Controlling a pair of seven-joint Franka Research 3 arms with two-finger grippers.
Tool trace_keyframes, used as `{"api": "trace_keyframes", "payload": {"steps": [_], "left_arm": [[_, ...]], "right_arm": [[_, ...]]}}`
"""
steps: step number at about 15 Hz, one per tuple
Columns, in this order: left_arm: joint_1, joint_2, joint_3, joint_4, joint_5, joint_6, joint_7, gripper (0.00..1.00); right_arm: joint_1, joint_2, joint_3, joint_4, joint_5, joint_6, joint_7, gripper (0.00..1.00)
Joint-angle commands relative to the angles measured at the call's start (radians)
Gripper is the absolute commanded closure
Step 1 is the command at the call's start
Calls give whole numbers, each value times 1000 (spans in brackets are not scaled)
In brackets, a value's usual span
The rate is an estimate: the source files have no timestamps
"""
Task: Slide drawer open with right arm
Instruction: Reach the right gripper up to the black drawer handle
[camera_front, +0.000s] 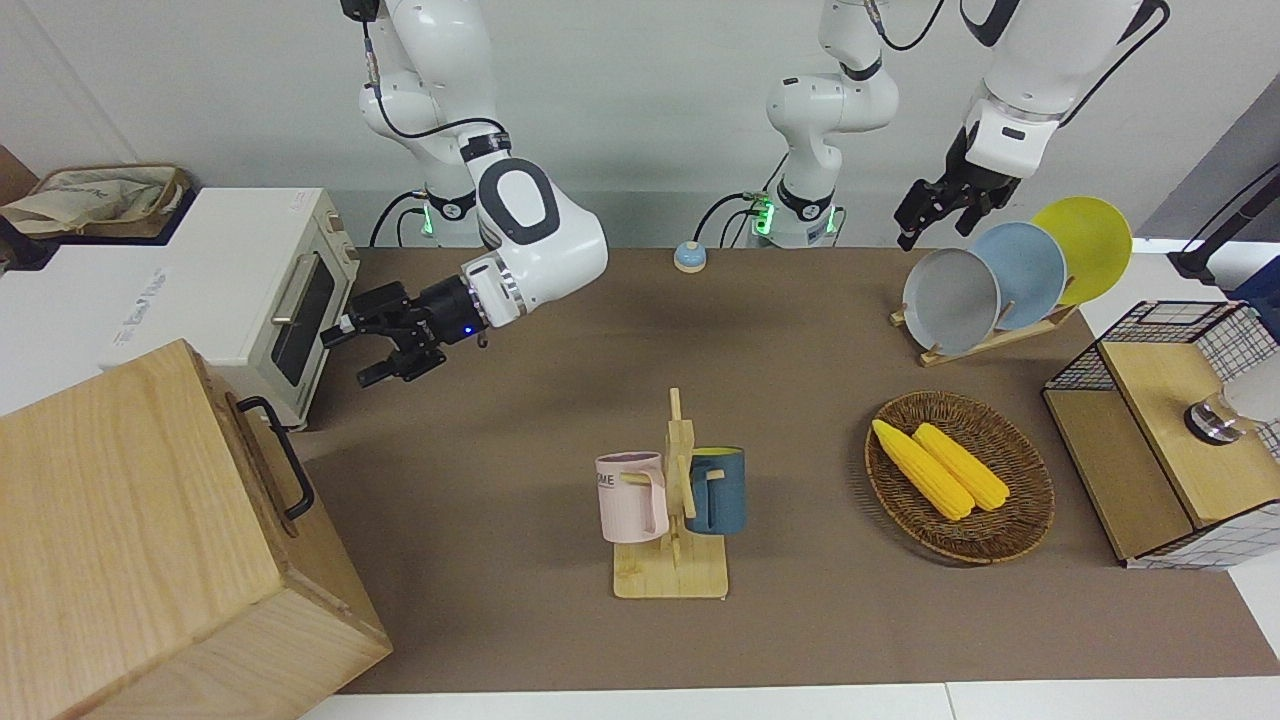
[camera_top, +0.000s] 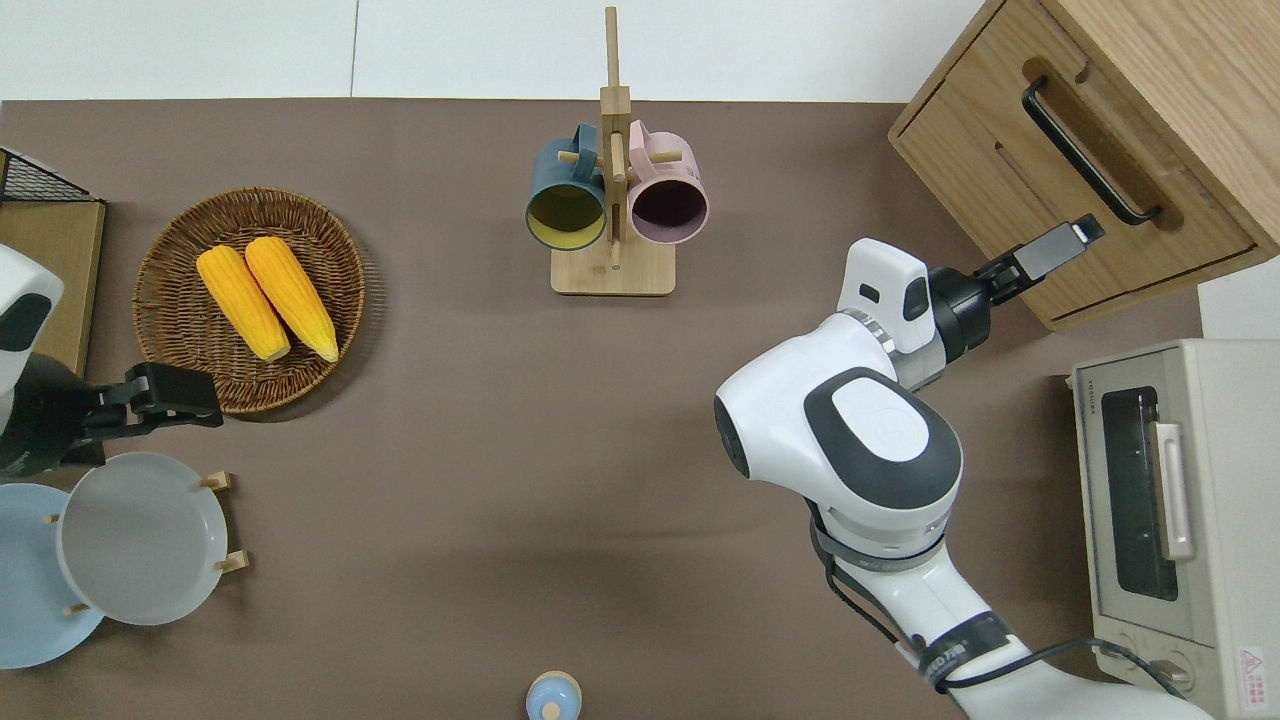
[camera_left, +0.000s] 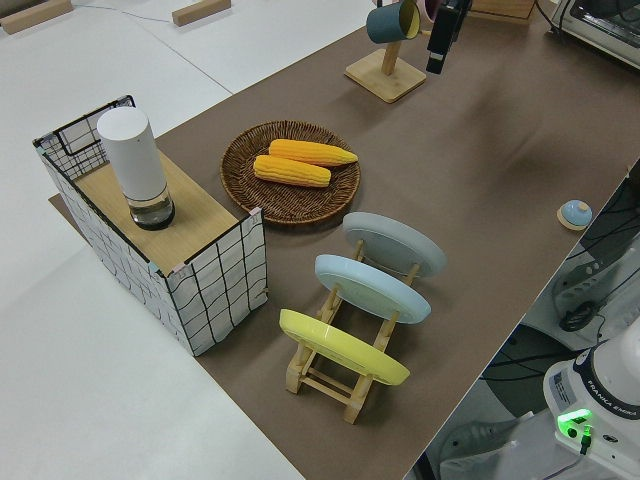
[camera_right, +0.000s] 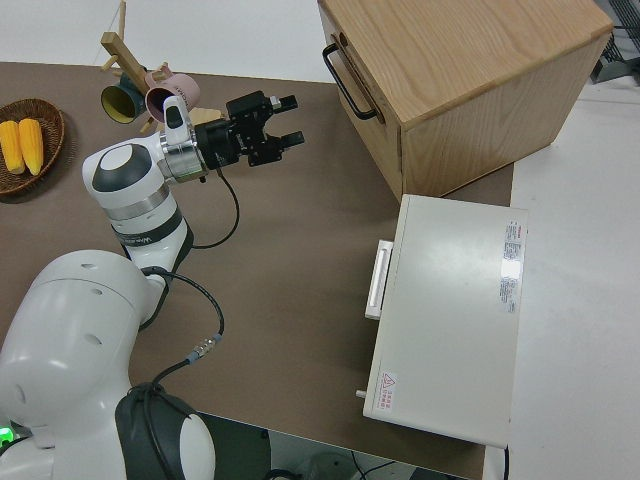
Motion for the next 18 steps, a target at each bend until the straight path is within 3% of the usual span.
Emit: {"api": "trace_keyframes", "payload": {"steps": [1, 5, 12, 16, 18], "left_arm": [[-1, -8, 4, 4, -1, -15, 9, 7], [-1, -8, 4, 4, -1, -17, 9, 7], [-1, -8, 4, 4, -1, -15, 10, 7], [-1, -8, 4, 4, -1, -15, 9, 7], [-1, -8, 4, 4, -1, -17, 9, 7]], "right_arm": [[-28, 7, -31, -15, -85, 93, 63, 28], [-40, 18, -96, -12, -165, 198, 78, 34], [-66, 38, -140, 7, -249, 314, 107, 76], [-74, 43, -140, 13, -269, 322, 107, 201], [-74, 43, -140, 13, -278, 337, 121, 359]]}}
